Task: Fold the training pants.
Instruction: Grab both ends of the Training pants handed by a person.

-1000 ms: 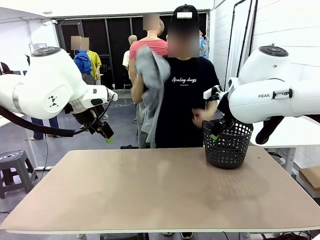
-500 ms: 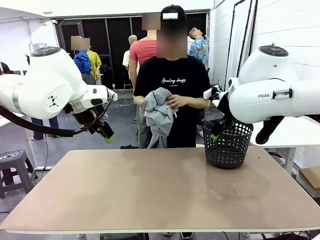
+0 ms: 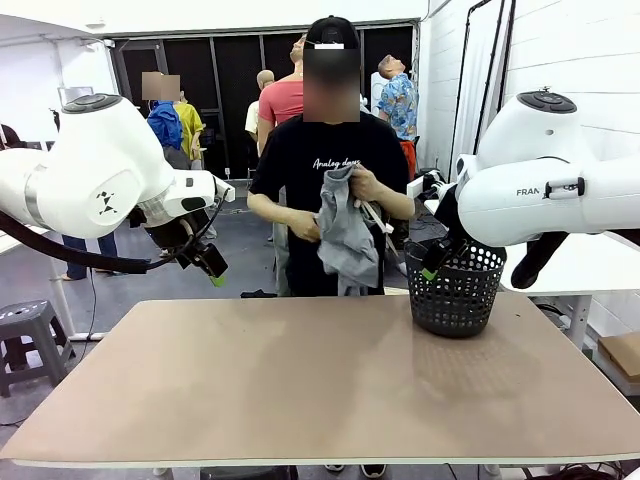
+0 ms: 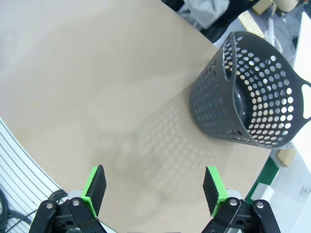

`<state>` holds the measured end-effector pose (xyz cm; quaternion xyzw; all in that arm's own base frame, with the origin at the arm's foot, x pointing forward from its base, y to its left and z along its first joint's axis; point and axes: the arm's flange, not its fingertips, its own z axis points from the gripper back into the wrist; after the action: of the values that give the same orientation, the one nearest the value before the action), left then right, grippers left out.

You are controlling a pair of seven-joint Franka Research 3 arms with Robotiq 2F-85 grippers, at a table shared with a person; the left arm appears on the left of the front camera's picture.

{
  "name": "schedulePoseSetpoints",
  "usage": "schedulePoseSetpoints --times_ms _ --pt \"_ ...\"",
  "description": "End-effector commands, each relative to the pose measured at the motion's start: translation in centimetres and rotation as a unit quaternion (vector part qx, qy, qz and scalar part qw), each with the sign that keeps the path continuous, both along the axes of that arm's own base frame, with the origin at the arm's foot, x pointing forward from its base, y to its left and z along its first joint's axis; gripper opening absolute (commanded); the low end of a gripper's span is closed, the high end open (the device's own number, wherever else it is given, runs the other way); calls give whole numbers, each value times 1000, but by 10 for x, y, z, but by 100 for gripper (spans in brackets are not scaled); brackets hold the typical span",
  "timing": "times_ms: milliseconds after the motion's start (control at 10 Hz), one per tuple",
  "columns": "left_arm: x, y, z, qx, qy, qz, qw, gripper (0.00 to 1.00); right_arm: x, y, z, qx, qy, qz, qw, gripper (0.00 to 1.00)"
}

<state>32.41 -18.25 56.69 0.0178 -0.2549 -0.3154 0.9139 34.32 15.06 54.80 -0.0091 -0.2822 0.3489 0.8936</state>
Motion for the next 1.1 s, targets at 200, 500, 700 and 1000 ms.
schedulePoseSetpoints --times_ms 200,500,700,1000 --pt "0 0 0 -1 -2 -2 1000 100 1 1 -1 2 -1 1 1000 100" --pt "0 0 0 -1 -2 -2 1000 100 1 1 -1 2 -1 1 1000 100" --pt "0 0 0 -1 -2 -2 1000 100 1 1 -1 2 -1 1 1000 100" --pt "0 0 0 -1 -2 -2 1000 100 1 1 -1 2 -1 1 1000 100"
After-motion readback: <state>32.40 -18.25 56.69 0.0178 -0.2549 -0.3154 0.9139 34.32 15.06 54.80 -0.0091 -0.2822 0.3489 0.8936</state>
